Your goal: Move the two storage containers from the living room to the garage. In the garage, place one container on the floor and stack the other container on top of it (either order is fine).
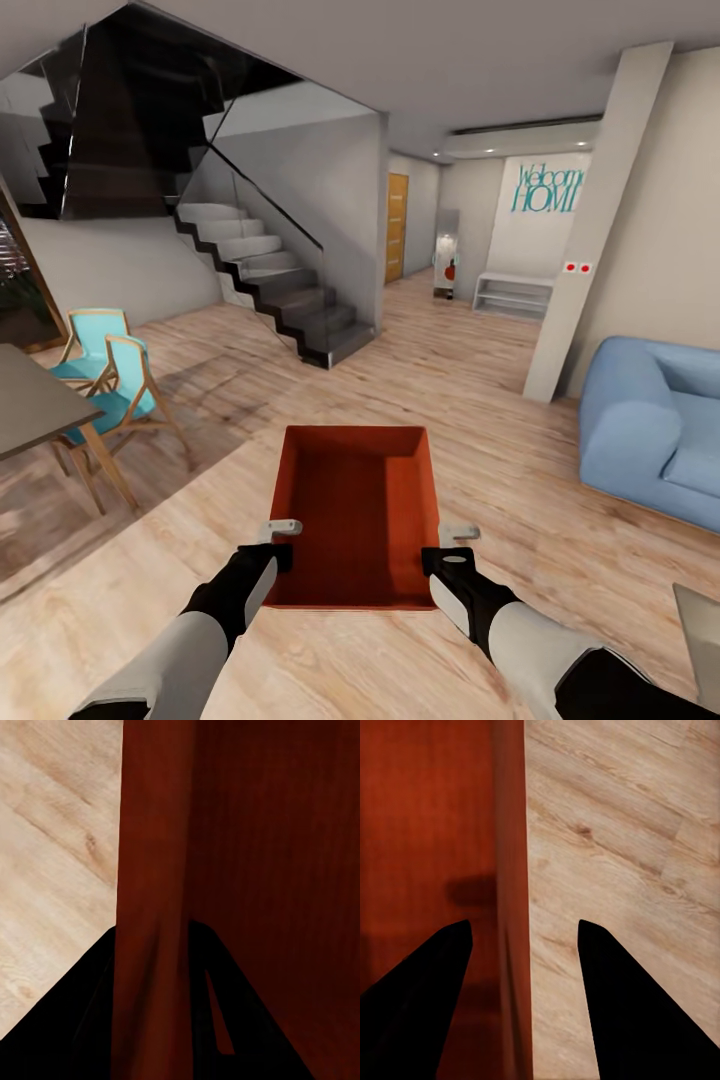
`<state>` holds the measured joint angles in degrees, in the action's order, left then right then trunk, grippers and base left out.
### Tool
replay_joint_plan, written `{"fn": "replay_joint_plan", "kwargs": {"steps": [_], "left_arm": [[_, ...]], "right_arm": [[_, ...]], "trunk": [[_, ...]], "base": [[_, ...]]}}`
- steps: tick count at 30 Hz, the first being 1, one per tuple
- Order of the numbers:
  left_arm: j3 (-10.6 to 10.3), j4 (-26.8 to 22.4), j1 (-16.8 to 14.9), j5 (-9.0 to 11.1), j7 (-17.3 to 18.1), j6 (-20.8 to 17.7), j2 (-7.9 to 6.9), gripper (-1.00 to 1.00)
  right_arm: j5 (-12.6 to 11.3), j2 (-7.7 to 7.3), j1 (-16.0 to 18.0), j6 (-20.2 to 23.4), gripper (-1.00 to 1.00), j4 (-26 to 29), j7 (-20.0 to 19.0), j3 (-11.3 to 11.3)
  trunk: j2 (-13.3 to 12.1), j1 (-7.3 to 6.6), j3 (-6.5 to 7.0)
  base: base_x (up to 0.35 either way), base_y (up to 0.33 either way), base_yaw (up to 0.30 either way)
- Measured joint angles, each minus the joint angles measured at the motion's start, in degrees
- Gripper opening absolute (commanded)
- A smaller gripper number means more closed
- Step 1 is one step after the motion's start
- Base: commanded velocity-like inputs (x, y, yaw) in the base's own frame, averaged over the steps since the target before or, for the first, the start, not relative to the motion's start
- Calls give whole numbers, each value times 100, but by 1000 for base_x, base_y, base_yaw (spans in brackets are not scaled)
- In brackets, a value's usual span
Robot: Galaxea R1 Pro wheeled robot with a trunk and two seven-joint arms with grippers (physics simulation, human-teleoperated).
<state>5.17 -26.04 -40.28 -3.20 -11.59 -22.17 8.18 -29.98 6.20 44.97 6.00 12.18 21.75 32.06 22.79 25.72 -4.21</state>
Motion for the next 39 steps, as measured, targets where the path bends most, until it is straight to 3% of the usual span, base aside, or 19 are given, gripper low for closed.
{"fn": "replay_joint_plan", "kwargs": {"steps": [24, 39], "left_arm": [[-6, 12, -1, 1, 0, 4, -4, -100], [-5, 23, -2, 8, 15, 14, -13, -100]], "right_arm": [[1, 10, 0, -21, -100, -27, -6, -8], [4, 16, -1, -19, -100, -28, 5, -8]], "trunk": [[0, 0, 0], [0, 0, 0]], "base": [[321, 0, -2], [322, 0, -230]]}}
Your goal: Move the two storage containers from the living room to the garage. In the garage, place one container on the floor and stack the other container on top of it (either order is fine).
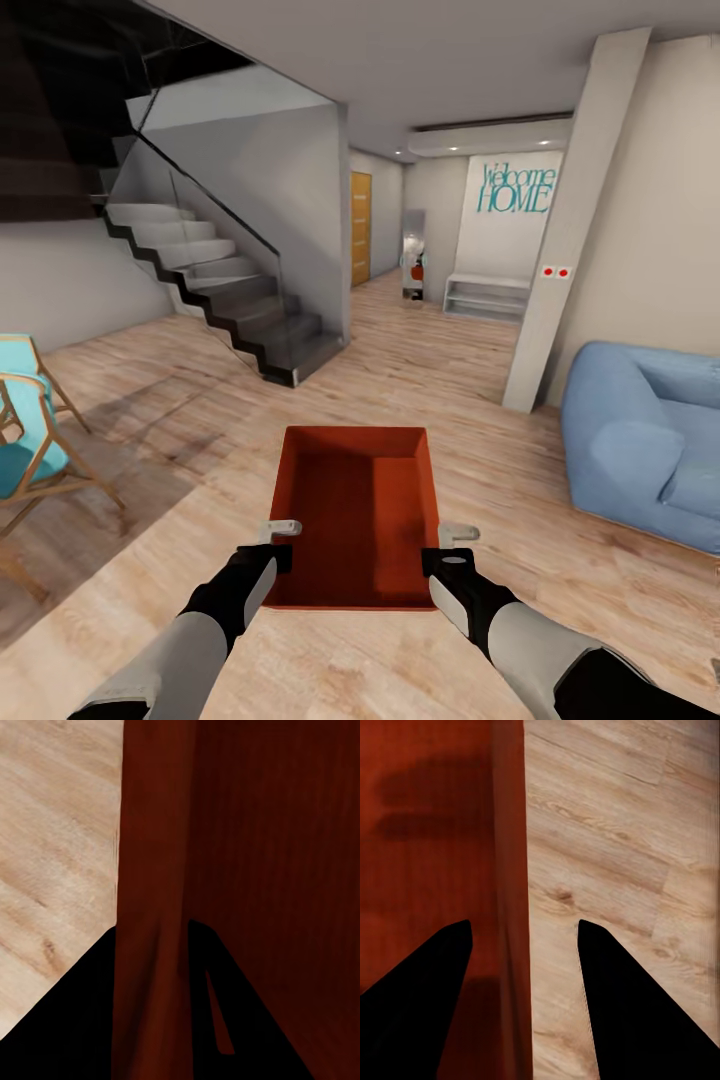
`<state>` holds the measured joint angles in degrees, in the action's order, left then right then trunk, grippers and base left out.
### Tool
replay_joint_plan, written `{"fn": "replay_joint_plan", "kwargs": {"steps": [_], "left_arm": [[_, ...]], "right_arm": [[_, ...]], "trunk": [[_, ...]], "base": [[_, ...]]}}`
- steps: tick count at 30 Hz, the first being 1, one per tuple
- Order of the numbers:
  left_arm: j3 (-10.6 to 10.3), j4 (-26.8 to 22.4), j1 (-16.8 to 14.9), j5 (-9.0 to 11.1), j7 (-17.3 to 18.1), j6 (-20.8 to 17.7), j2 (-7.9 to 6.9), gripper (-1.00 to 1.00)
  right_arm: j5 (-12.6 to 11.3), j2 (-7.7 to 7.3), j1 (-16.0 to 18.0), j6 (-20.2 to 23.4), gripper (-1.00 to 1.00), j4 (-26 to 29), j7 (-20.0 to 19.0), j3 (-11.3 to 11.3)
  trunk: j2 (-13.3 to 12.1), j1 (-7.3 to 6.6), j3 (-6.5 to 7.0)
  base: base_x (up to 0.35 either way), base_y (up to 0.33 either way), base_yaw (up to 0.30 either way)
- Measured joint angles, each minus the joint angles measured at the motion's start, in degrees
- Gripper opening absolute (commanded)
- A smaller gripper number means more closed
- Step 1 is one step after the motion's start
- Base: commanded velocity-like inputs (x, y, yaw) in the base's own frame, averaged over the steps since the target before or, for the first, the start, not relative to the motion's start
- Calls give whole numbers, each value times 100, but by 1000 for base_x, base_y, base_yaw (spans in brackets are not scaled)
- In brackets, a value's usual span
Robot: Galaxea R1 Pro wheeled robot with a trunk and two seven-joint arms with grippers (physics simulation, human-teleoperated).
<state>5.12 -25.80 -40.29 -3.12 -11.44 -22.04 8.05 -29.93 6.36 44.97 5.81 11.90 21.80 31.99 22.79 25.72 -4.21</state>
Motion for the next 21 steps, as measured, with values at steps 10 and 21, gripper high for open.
{"fn": "replay_joint_plan", "kwargs": {"steps": [10, 21], "left_arm": [[1, 2, 0, 18, -6, -4, -2, -100], [10, 8, 2, 25, -11, -13, -2, -100]], "right_arm": [[17, 0, 1, 22, -100, 13, 3, -5], [23, 1, 1, 44, -100, 14, 2, -5]], "trunk": [[0, 0, 0], [0, 0, 0]], "base": [[322, 0, -256], [322, 42, -204]]}}
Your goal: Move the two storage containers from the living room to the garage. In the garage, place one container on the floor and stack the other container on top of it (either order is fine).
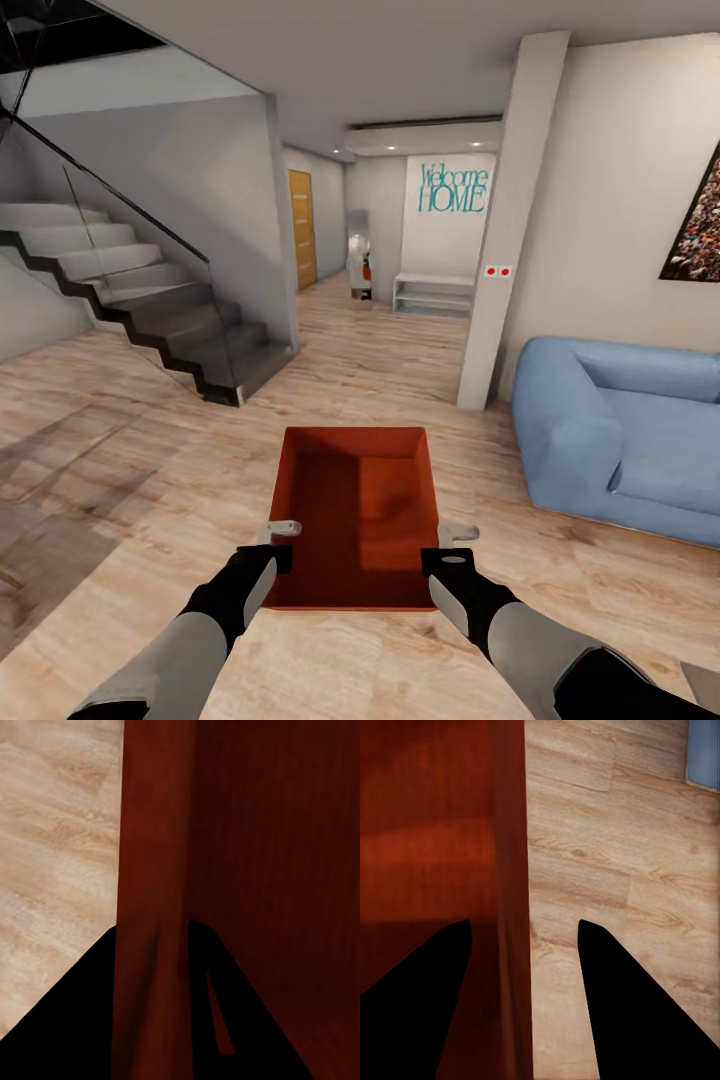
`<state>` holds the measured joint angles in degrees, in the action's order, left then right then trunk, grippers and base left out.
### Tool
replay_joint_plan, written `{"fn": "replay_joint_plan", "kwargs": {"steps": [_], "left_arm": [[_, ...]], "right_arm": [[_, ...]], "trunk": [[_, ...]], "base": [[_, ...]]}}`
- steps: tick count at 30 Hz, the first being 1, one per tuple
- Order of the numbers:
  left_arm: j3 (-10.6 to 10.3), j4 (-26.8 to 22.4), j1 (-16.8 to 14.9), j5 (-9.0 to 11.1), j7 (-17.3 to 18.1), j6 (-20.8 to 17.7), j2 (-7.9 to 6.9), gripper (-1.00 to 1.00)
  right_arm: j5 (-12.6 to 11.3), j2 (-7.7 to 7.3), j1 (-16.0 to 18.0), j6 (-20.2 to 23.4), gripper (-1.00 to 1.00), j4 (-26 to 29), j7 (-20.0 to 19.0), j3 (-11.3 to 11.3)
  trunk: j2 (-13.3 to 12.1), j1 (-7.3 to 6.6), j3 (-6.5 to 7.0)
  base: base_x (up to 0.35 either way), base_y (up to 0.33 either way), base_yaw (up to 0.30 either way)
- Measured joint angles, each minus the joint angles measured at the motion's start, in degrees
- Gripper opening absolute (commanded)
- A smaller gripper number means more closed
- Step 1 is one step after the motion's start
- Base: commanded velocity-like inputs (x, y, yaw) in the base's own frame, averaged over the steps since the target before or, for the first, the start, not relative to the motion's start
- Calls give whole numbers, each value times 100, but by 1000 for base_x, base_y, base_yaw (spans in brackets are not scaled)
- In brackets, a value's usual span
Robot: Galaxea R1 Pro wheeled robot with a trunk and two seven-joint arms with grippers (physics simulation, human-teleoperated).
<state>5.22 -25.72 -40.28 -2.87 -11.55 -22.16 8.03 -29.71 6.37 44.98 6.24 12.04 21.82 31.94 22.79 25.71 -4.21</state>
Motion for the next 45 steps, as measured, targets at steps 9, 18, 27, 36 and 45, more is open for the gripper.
{"fn": "replay_joint_plan", "kwargs": {"steps": [9, 18, 27, 36, 45], "left_arm": [[4, 27, -1, -9, 1, 0, 3, -100], [10, 33, -1, -18, 7, 0, 4, -100], [11, 33, -1, -18, 6, 0, 4, -100], [10, 35, -2, -15, 6, -1, 3, -100], [14, 33, -1, -18, 7, -3, 3, -100]], "right_arm": [[-16, 1, -1, 8, -100, -21, -3, 14], [-18, 1, -1, 11, -100, -25, -4, 15], [-17, 1, -1, 10, -100, -25, -4, 15], [-17, 0, -2, 15, -100, -21, -1, 15], [-12, 1, -1, 16, -100, -23, -5, 11]], "trunk": [[0, 0, 0], [0, 0, 0], [0, 0, 0], [0, 0, 0], [0, 0, 0]], "base": [[322, 101, -9], [322, 102, 0], [322, 102, -7], [322, 103, -191], [322, 120, -20]]}}
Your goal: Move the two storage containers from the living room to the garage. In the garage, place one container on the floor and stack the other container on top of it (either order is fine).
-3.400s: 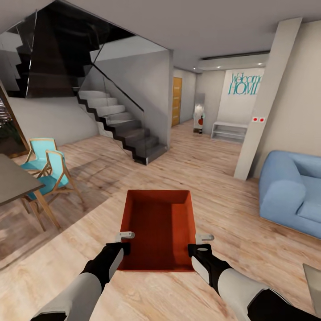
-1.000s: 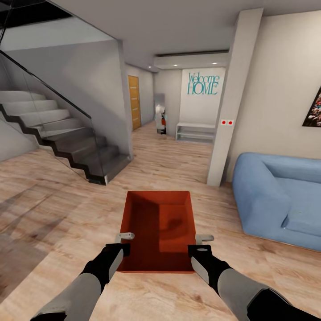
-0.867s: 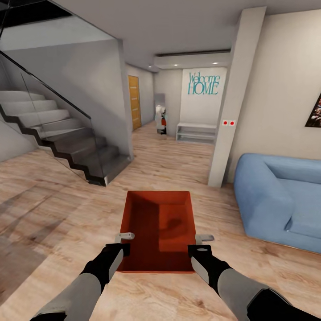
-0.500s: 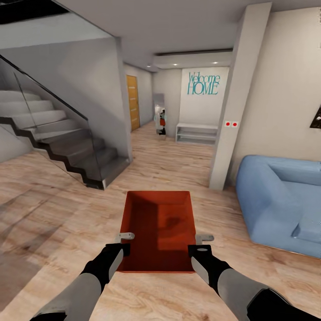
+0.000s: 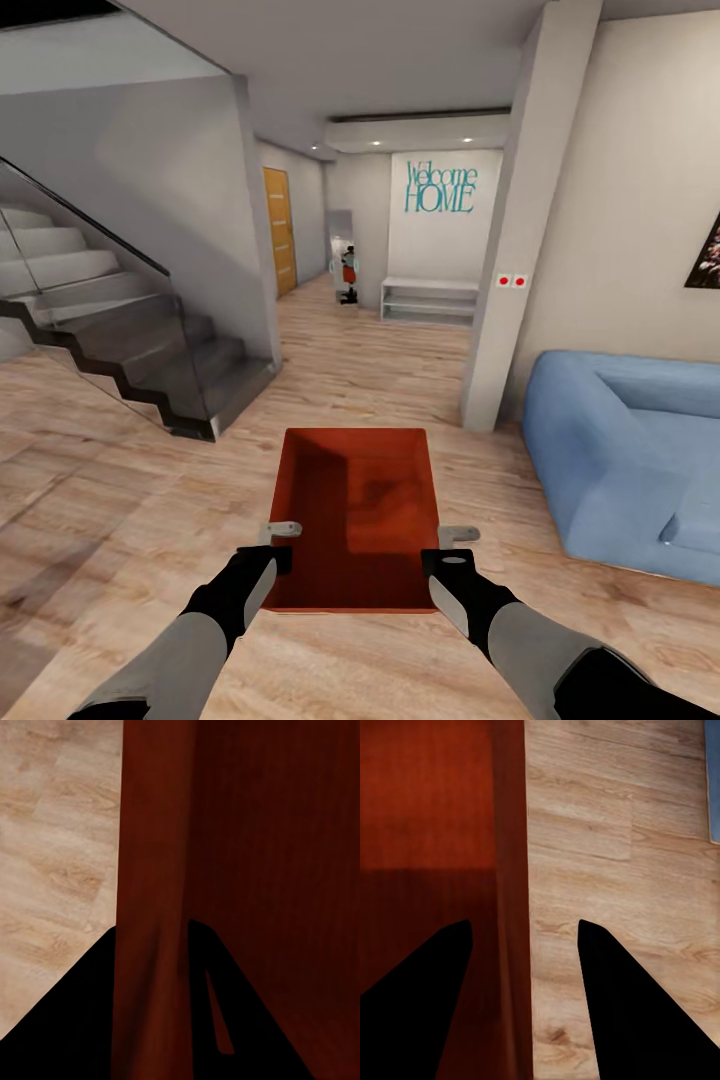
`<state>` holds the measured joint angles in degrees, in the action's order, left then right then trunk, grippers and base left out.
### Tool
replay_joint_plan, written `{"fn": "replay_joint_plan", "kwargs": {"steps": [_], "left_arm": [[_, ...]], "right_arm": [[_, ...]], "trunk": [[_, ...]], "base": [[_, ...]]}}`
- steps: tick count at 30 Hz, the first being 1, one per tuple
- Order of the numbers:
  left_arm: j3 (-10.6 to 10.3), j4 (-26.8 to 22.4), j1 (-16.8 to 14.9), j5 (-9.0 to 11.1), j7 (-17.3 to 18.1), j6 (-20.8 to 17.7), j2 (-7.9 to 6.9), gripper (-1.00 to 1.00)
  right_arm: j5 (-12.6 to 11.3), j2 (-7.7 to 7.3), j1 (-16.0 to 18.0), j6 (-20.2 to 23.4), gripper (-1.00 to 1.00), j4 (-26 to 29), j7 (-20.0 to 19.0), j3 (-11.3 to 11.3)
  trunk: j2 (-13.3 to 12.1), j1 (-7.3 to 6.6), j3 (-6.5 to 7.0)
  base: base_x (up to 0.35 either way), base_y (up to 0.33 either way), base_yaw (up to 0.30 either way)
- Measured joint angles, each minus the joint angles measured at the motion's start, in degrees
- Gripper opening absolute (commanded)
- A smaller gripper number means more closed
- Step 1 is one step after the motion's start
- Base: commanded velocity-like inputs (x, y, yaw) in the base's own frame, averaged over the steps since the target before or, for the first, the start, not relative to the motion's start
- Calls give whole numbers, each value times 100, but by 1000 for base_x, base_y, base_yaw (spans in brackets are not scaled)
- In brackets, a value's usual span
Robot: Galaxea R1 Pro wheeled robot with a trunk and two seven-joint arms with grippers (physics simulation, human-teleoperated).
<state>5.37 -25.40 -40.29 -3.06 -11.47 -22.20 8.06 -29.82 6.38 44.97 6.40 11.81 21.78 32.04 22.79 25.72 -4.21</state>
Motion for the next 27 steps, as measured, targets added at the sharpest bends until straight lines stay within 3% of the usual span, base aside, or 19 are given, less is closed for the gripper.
{"fn": "replay_joint_plan", "kwargs": {"steps": [27], "left_arm": [[-1, 0, 0, 0, 1, 0, -1, -100]], "right_arm": [[-3, 0, 0, 2, -100, 2, 1, 2]], "trunk": [[0, 0, 0]], "base": [[322, 153, 0]]}}
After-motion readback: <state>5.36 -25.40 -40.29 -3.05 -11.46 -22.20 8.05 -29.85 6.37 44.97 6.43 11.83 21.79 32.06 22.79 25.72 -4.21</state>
